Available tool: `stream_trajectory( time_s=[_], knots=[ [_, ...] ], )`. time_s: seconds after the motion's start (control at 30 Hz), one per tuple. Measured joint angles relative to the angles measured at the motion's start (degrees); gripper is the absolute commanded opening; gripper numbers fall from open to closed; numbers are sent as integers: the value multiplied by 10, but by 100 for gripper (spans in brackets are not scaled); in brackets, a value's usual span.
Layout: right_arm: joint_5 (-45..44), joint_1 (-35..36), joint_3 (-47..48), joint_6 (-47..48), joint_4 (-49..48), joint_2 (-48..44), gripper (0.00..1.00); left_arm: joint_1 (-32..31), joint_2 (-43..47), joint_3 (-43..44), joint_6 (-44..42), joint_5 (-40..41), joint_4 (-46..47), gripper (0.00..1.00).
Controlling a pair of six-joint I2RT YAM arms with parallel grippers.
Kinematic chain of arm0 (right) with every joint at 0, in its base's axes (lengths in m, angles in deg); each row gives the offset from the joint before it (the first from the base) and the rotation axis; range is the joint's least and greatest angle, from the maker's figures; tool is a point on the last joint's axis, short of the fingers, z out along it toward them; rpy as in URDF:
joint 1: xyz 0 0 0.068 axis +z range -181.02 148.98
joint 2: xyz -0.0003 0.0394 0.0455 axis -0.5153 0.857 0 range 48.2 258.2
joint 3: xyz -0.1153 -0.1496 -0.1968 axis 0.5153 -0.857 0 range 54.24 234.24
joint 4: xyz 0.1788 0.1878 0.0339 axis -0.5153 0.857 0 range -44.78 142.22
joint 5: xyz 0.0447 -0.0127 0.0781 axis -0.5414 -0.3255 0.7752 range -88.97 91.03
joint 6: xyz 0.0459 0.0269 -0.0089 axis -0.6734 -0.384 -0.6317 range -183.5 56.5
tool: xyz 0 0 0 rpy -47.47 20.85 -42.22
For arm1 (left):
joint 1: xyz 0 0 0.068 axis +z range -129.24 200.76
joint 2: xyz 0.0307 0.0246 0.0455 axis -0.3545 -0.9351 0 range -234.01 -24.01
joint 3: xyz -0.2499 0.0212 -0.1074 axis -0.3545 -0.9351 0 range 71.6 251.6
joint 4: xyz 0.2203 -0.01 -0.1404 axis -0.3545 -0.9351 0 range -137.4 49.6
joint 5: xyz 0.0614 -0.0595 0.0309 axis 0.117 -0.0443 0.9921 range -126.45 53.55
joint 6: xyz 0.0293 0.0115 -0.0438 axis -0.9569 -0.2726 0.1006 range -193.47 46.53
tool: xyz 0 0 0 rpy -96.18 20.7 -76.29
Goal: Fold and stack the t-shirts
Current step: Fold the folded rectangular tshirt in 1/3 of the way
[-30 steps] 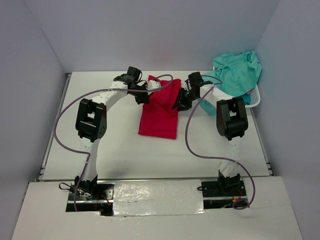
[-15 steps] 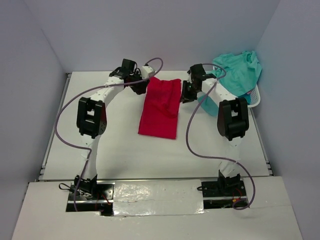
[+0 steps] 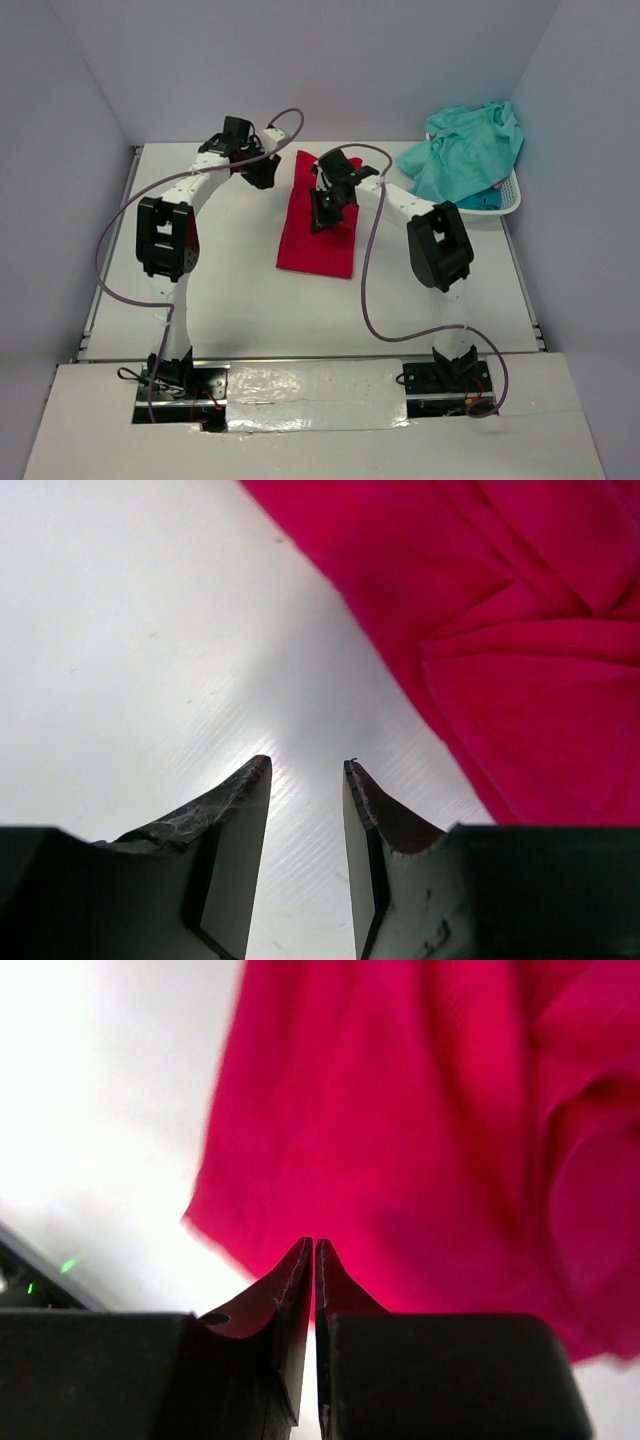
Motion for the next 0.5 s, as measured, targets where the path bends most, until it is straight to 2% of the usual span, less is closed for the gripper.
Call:
stream_trajectory(
  time_s=[0.17,0.3,0.4,0.5],
  knots=[
    [-19,-15,88,-4,17,102,11,26,13,-7,13,0,0,46],
    [-49,-28,129,-6,52,140,11,29,15,-19,16,-1,1,46],
    [-109,-33,184,-1,88,156,11,28,15,-23,18,-7,0,46],
    [-162,-46,285,9,99,187,12,27,15,-23,28,-13,1,46]
  ],
)
